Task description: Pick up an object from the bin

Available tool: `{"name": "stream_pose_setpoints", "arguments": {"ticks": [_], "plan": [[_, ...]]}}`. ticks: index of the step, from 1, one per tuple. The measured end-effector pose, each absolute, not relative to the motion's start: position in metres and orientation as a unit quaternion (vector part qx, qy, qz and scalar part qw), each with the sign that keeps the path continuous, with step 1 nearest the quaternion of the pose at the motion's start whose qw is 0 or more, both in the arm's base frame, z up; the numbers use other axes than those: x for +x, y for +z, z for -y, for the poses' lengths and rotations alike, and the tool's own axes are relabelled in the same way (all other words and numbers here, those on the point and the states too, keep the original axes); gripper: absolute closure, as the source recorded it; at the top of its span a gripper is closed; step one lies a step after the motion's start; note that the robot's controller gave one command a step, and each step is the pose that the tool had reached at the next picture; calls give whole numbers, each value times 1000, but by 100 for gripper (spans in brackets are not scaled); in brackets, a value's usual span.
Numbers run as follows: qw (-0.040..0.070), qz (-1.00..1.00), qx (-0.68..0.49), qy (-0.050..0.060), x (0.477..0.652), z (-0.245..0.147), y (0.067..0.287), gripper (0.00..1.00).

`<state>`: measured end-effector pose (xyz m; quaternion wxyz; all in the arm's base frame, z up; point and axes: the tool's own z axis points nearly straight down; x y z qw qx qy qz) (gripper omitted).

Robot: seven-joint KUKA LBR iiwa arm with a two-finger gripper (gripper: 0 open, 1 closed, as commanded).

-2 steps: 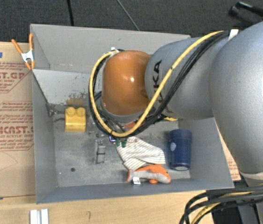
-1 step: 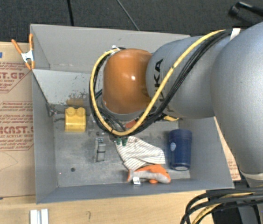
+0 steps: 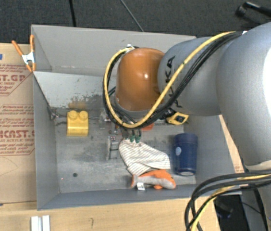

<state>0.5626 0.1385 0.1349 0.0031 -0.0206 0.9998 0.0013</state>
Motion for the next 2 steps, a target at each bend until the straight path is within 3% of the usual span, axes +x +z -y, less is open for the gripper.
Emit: {"name": "stream_pose_setpoints", "arguments": {"ticks": [2], "plan": [[1, -997, 76, 1, 569, -87, 117, 0]]}}
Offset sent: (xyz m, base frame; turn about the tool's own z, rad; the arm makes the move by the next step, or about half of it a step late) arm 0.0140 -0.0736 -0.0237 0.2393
